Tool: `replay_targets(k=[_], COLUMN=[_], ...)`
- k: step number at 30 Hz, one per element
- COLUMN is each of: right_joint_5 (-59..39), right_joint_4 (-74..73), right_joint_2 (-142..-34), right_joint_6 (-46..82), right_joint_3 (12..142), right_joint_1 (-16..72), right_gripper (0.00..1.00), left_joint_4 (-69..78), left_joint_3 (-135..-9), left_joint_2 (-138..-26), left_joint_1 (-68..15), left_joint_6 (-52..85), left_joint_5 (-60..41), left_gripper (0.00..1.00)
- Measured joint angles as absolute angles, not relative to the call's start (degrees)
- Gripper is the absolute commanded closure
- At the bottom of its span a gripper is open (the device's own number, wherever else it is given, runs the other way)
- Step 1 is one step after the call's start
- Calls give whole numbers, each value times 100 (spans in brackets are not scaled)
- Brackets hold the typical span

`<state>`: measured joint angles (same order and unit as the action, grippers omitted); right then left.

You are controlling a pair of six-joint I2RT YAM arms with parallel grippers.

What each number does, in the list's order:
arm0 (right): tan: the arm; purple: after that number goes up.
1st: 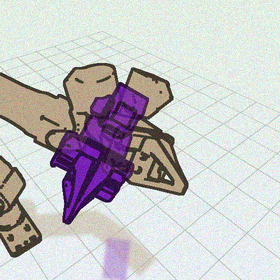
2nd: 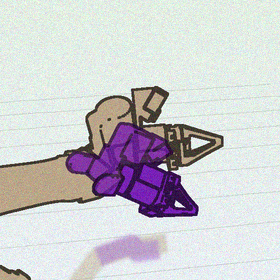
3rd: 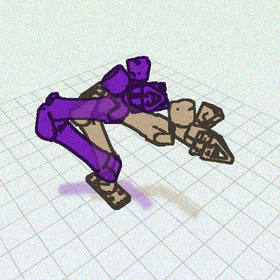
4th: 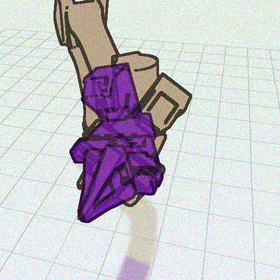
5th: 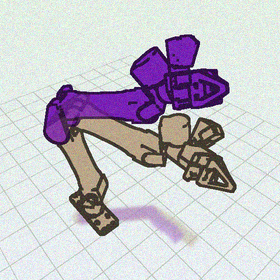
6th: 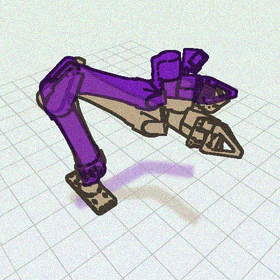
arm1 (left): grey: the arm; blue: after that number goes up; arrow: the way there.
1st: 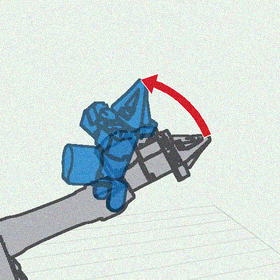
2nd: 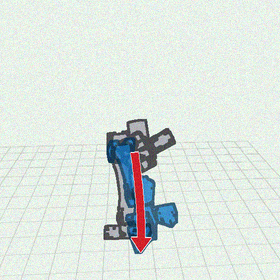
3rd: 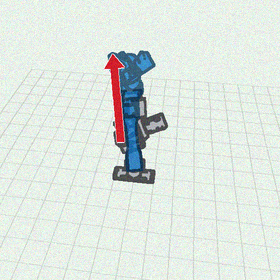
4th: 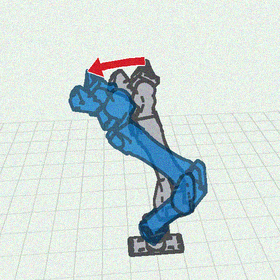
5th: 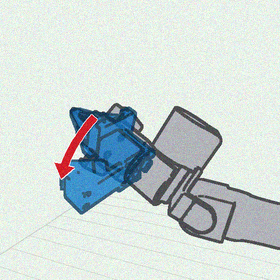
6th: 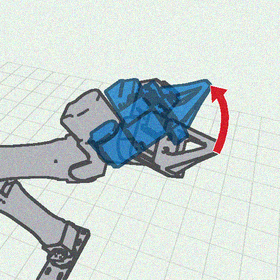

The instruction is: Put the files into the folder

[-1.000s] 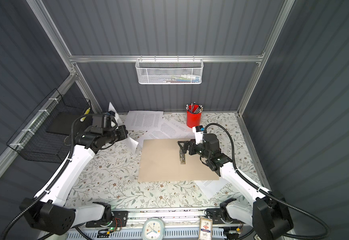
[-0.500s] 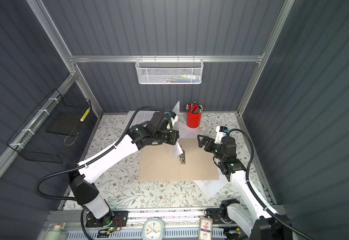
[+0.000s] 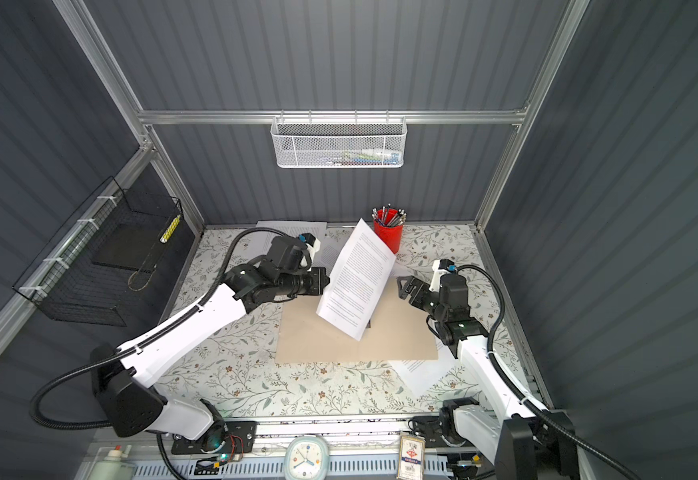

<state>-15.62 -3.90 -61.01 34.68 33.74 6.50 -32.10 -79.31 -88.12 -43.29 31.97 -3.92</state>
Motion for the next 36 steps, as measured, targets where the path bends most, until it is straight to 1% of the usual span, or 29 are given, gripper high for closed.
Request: replay_targets(k=[4,6,11,19,25,28,35,36], right_joint_5=[-1688,-1737,-1988,-2480,-2755,-2919,-3116,-3135], right_joint_4=[-489,-556,-655,-961,-1284,-1549,-2176,-2248], right_joint_2=[-6248,-6357,-6943,-7719,-7970,-8036,-8357,-8425], right_joint_6=[3531,3581,3769,4071,4182,4228,4381,4397], right_joint_3=[3321,3308,3234,2934,2829,2757,2591,2582], right_joint_1=[650,650,650,655,764,878,1227,1258], right_gripper=[1,3,8,7,9,13,28,28], left_joint_4=[-2952,-2947,-2869,-2781,-2620,-2541,-2403,-2392], left_joint_3=[-7620,-7511,-7290,-6751,-6606,-6512,-6436,-6418], left_joint_2=[-9494,-9638,-9629,-9625,-9625,-9625,-9625,-9625], left_joint_1=[-4300,-4278,-4244,-3938,-3841,-3824,-3778,-3767], left_joint_6=[3286,3319,3358,3577,3723,3804,3916,3929], left_joint_5=[-589,-578,-375,-71,3,1,-19,-21], left_gripper=[100,100,100,100,100,100,100,100])
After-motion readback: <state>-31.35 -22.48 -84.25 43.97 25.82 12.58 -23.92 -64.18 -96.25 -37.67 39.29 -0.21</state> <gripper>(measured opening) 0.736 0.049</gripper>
